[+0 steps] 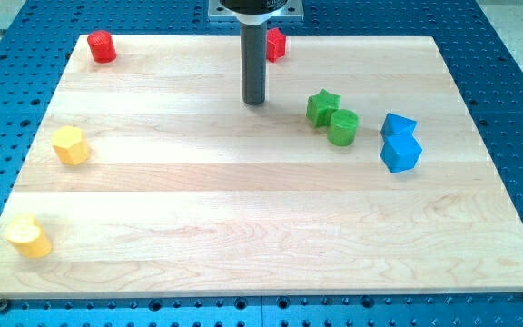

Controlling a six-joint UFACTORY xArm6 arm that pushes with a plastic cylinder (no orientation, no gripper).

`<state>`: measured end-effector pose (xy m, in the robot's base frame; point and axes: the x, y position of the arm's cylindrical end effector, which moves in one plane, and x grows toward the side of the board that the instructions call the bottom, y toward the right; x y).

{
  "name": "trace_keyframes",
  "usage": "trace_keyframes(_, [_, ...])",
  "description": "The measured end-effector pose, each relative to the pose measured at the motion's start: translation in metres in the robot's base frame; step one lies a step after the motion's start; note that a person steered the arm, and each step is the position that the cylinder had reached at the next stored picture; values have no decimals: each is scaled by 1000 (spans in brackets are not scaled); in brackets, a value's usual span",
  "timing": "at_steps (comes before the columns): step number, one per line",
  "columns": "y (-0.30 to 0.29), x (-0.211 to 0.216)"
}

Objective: Slightly move the red star top center of the board

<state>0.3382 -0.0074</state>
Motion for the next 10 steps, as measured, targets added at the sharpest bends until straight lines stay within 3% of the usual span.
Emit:
trace_keyframes(2, [0,-2])
trace_keyframes(3, [-1,-25])
trace_keyframes(4, [54,-62])
trace_keyframes(5, [62,-109])
trace_keyframes(10, [62,-135])
